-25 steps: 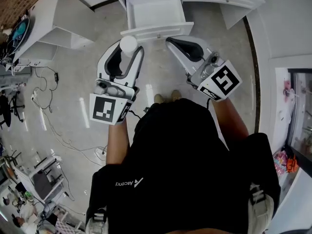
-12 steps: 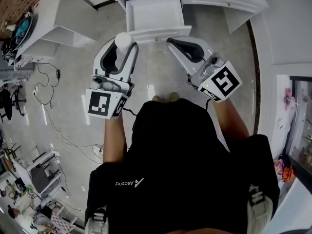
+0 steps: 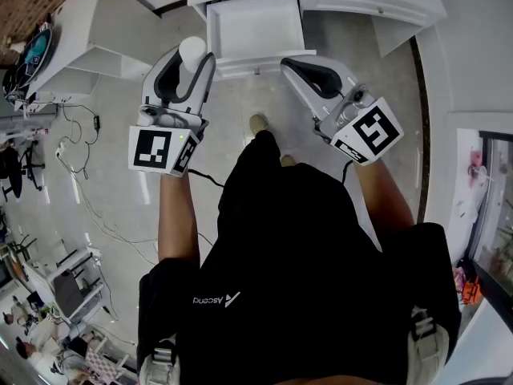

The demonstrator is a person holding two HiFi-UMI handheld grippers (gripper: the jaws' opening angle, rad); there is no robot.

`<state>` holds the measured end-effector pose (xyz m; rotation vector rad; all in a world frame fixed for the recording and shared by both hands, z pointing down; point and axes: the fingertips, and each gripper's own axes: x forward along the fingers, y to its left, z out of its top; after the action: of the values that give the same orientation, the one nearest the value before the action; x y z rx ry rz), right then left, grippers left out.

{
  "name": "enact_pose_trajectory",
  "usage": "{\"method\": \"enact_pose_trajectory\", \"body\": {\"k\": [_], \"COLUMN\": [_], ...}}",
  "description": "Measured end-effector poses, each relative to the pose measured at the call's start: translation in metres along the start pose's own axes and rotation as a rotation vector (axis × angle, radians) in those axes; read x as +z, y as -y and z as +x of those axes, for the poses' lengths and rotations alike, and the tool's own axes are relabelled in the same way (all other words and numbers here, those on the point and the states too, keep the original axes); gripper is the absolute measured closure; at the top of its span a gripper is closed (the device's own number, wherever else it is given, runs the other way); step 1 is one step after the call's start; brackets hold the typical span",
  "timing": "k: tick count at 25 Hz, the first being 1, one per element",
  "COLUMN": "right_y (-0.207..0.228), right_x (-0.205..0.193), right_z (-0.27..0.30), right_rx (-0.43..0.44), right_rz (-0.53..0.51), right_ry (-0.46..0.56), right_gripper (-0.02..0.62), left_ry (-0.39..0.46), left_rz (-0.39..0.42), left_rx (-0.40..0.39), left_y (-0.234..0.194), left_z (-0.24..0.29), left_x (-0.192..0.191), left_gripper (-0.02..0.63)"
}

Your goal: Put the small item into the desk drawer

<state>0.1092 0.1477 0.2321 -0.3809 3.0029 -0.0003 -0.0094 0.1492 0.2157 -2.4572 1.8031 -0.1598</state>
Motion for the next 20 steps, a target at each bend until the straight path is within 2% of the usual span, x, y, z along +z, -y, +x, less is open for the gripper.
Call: {"method": "enact_pose_trajectory", "body": {"k": [3, 8, 15, 20], "right_y": [0.014, 0.048, 0.101, 0.132], "right_x": [-0.004, -0.022, -0.042, -0.054], "right_z": [0.016, 0.049, 0.110, 0.154], "right_rx": [-0.006, -0.019, -0.052, -0.085], "right_rz": [-0.006, -0.006, 0.008, 0.009], "right_ry": [-0.012, -0.042, -0.091, -0.123], "right_gripper": [0.594, 0.594, 0.594, 0.594], "left_ry": [-0.024, -0.082, -0.230, -0.329], "left_rz": [0.003, 0.007, 0.028, 0.071], "left_rx": [-0.013, -0.037, -0.077, -0.144], "left_y": [-0.020, -0.055, -0.119, -0.160], "left_z": [0.017, 0.054, 0.110, 0.143], "left_x": [-0.010, -0.047, -0.097, -0.141], "left_gripper": [0.432, 0.431, 0.431, 0.431]}}
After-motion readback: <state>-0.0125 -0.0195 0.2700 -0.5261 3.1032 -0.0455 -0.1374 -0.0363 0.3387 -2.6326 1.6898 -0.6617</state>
